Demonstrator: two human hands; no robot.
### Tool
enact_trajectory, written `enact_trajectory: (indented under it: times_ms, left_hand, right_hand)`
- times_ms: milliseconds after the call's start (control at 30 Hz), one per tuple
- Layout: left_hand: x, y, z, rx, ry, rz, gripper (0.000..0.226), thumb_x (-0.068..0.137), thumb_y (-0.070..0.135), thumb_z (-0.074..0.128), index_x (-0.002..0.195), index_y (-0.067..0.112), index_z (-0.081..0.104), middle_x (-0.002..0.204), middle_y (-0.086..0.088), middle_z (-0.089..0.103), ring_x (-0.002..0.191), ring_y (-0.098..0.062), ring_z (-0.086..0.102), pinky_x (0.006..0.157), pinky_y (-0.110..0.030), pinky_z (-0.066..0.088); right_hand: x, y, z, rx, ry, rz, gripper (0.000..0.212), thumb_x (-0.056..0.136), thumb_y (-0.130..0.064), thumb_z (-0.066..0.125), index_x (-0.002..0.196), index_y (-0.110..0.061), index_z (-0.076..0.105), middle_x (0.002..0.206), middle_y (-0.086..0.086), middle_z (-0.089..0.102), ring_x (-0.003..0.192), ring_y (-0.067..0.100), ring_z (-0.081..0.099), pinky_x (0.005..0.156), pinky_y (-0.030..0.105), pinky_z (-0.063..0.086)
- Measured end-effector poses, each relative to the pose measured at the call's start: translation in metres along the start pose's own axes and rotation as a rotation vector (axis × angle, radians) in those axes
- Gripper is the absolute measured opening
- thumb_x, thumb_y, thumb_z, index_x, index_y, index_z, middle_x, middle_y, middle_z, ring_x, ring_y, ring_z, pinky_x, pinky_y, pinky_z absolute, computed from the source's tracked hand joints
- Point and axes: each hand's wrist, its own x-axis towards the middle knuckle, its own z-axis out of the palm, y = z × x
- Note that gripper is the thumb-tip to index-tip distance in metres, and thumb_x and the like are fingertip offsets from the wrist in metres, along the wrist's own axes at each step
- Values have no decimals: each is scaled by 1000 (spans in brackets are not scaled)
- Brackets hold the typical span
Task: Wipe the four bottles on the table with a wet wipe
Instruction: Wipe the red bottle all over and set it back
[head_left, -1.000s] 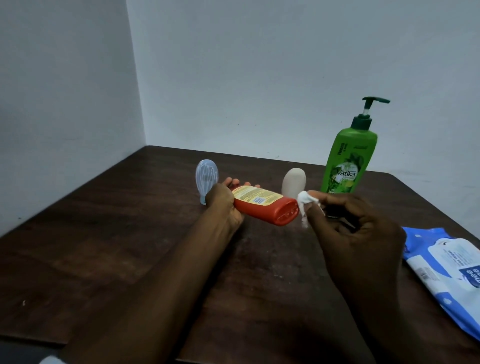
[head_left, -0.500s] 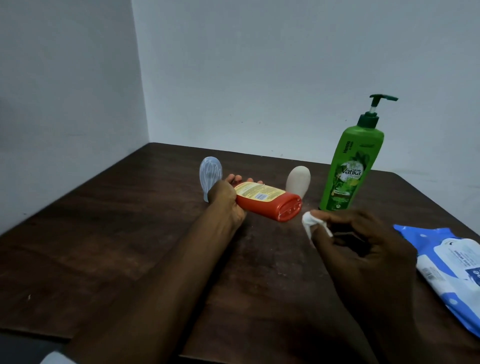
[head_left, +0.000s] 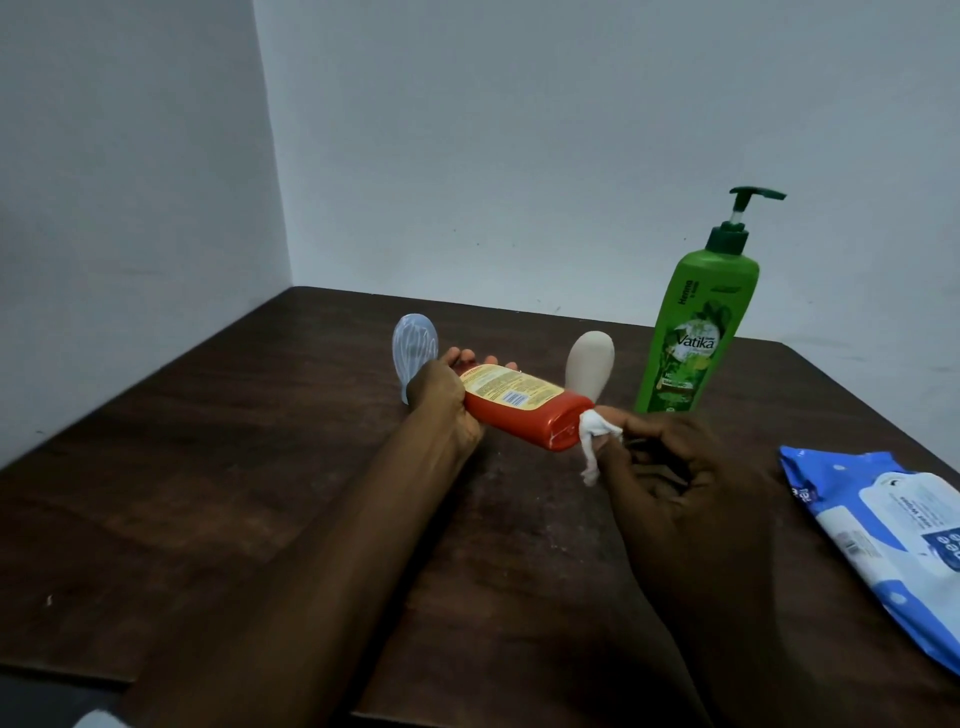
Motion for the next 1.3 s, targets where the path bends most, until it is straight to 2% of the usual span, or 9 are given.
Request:
enact_trajectory:
  times_ms: [67,133,233,333,500,667,833,1067,1300]
  left_hand:
    - [1,0,-1,-5,-1,17,13,103,7,42,104,9,54,84,-10,60,80,-29,65,58,-48,55]
    - [1,0,0,-25,-10,21,15,102,4,39,106,9,53,83,-10,58,78,-29,63,58,-48,55]
    - [-2,-2,1,-31,-15,5,17,102,3,38,109,9,53,84,-10,58,81,-29,63,60,-49,54]
    - [-2,-2,1,-19,-15,4,17,102,3,39,109,9,53,85,-11,59,80,-29,63,59,-49,55]
    - [1,-1,0,1,-7,-15,18,103,7,42,115,10,55,102,-13,62,90,-31,67,54,-48,56]
    - [0,-1,-1,16,-9,-30,18,103,9,43,116,11,56,108,-14,65,97,-33,68,51,-47,55]
    - [5,-2,-1,12,-9,-21,19,103,7,39,114,10,55,103,-13,62,100,-34,66,50,-45,57]
    - [7,-1,-3,22,-29,-20,16,104,10,41,112,11,54,89,-9,61,91,-31,66,50,-45,55]
    - [5,-1,-3,2,-27,-11,18,103,4,36,108,9,53,83,-9,57,78,-28,62,54,-48,53]
  right_hand:
    - [-6,-6,0,132,-66,212,23,83,-22,80,90,-42,71,83,-11,75,76,0,71,69,19,58]
    - [-14,-7,2,257,-204,386,21,80,-20,80,76,-40,77,77,-12,77,72,4,73,70,29,60]
    - [-23,-7,2,436,-334,542,26,79,-13,79,83,-39,80,80,-3,79,72,16,76,75,43,61]
    - [-17,-3,-6,480,-235,549,20,81,-5,76,87,-24,81,83,-3,79,75,19,76,69,32,60]
    - [-3,-5,-9,486,-97,405,22,81,-4,75,96,-20,76,83,-5,79,72,14,76,60,18,58]
    - [2,-7,-4,247,-68,184,19,82,-31,75,100,-31,73,94,-8,75,86,10,73,74,30,61]
    - [-4,-13,6,16,-57,-75,26,83,-17,81,105,-28,72,98,-16,65,91,-2,65,76,8,50]
    - [-6,-8,6,-55,-96,-308,28,82,-1,76,107,-13,76,104,-3,65,95,10,64,75,26,58]
    - [0,8,-7,-63,-146,-286,18,81,1,73,90,-13,79,98,1,66,90,9,64,70,29,56]
